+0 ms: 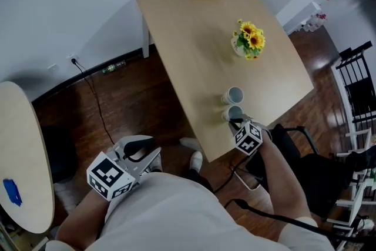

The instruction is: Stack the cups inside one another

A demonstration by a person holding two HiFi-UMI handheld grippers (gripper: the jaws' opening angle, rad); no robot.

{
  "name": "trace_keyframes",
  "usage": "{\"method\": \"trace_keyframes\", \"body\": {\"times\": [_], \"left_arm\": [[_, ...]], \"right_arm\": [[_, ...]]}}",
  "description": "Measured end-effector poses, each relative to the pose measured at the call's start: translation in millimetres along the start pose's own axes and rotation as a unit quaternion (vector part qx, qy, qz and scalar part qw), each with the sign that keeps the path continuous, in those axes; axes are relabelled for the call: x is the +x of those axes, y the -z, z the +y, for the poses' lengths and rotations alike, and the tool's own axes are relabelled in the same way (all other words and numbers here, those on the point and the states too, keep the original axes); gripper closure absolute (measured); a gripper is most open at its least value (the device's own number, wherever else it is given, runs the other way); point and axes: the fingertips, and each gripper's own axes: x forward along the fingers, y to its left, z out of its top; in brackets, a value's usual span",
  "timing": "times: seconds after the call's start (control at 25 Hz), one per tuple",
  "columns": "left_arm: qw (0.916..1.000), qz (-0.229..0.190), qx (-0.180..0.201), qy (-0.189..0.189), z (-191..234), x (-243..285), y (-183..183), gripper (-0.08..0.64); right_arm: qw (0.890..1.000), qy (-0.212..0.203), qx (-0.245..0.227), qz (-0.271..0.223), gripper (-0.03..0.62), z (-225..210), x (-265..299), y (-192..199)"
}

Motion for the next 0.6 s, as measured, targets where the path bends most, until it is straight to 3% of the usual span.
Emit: {"method": "trace_keyframes", "body": {"times": [0.2, 0.6], "left_arm": [[1.0, 0.001, 0.003, 0.009, 2, -1, 5, 0.463], [0.9969, -0.006, 0.033, 0.071, -20, 40, -19, 0.463]], "right_arm": [[1.0, -0.001, 0.007, -0.003, 0.572, 12, -13, 3], [1.0, -0.005, 0.029, 0.004, 0.574, 21, -71, 31]]}}
